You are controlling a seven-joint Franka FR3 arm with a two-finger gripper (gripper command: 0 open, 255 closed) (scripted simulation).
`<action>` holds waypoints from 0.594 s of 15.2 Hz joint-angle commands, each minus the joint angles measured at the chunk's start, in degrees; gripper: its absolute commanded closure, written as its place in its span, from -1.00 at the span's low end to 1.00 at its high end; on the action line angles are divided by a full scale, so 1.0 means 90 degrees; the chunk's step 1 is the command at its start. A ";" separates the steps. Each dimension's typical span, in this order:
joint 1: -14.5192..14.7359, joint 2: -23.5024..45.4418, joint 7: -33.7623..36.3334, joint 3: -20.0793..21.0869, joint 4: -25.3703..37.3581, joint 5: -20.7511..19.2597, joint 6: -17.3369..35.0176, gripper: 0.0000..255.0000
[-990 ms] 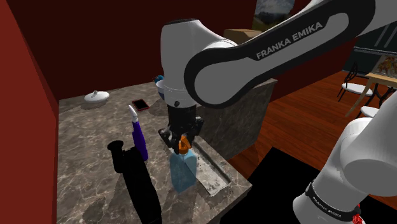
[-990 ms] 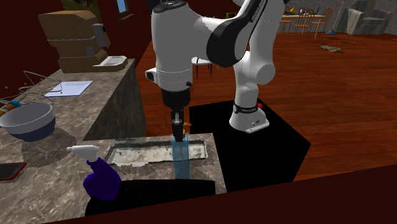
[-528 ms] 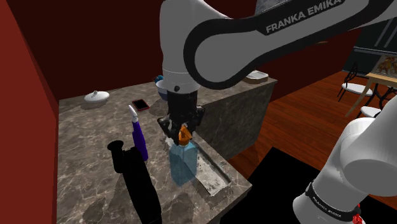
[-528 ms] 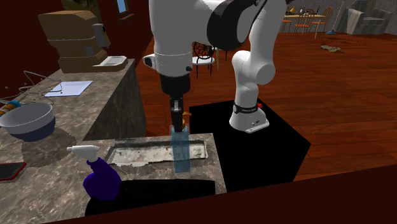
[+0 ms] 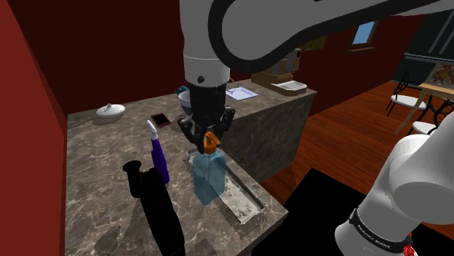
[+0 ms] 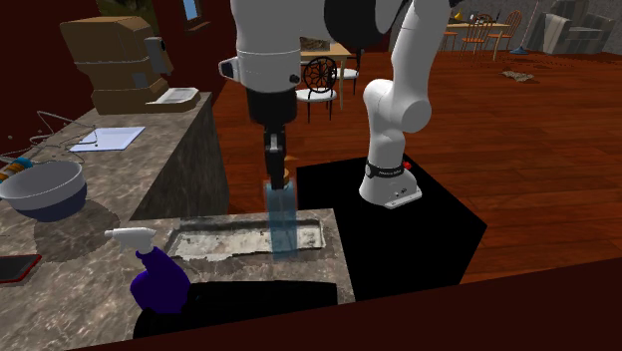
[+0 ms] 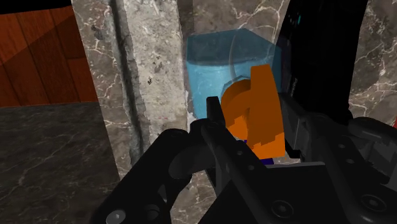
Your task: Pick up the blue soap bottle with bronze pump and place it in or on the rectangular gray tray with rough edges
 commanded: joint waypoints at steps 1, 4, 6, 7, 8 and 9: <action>-0.0005 -0.0030 -0.0008 -0.0020 0.0163 0.0002 -0.0190 1.00; -0.0013 -0.0061 -0.0015 -0.0046 0.0392 0.0003 -0.0448 1.00; -0.0072 -0.0067 -0.0148 -0.0148 0.0559 -0.0022 -0.0631 1.00; -0.0130 -0.0059 -0.0278 -0.0240 0.0658 -0.0049 -0.0729 1.00; -0.0188 -0.0044 -0.0404 -0.0329 0.0763 -0.0078 -0.0828 1.00; -0.0245 -0.0020 -0.0529 -0.0417 0.0876 -0.0110 -0.0927 1.00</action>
